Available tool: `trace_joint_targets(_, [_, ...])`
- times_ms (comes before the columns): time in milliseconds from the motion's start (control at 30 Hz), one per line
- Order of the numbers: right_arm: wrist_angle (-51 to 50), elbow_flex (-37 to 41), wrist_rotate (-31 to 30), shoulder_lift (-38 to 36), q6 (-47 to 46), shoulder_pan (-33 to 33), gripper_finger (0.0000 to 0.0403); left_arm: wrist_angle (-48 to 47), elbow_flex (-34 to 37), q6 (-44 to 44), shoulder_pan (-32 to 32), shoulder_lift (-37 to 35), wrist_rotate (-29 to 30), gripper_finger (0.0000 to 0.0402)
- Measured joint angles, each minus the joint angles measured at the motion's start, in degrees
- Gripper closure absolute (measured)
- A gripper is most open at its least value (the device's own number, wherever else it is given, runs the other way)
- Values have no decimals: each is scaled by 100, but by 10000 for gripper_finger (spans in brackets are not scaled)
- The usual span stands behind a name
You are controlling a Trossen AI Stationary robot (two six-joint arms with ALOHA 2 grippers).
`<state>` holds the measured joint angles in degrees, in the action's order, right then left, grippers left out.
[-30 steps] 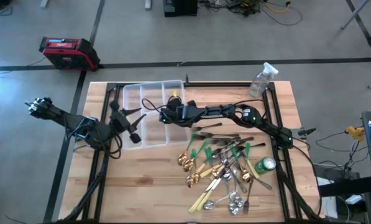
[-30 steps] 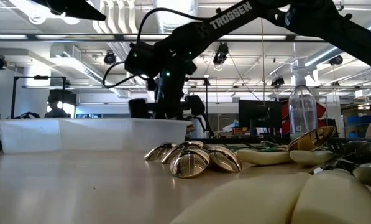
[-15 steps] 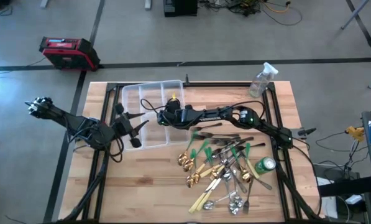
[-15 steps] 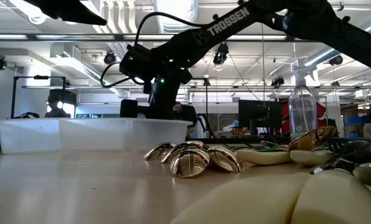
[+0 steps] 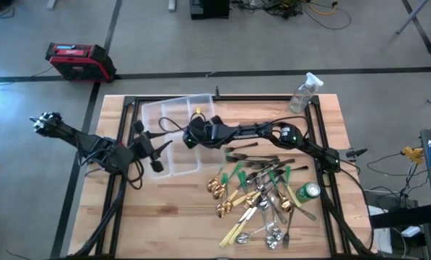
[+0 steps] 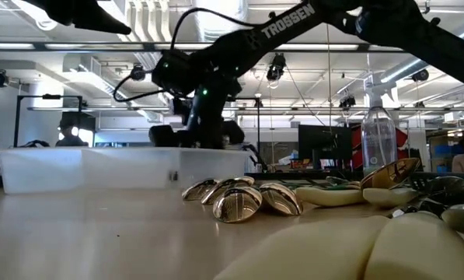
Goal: Sort silverware
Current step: Put the black fork into the transparent silverware tray
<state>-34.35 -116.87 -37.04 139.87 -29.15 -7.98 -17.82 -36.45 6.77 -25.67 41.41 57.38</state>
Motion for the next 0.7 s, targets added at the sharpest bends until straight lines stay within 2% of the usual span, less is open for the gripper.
trace_joint_targets(200, [-341, 24, -1, -866, 2638, 163, 261, 22, -11, -120, -179, -4, -2, 282])
trace_joint_targets(300, [-354, 148, 512, -1335, 3490, 234, 256, 41, -6, -356, -179, 15, -1, 281])
trace_joint_targets(400, [-645, 430, 1339, -1842, 4047, 260, 255, 22, 112, -827, -179, 53, -163, 281])
trace_joint_targets(467, [-881, 737, 1611, -2220, 4333, 273, 257, -36, 281, -1338, -179, 123, -355, 282])
trace_joint_targets(600, [-1403, 1766, 1808, -2956, 4674, 255, 268, -38, 813, -2642, -166, 347, -451, 283])
trace_joint_targets(700, [-1532, 2610, 2562, -3549, 4633, 222, 277, -58, 1256, -3205, -144, 569, -631, 283])
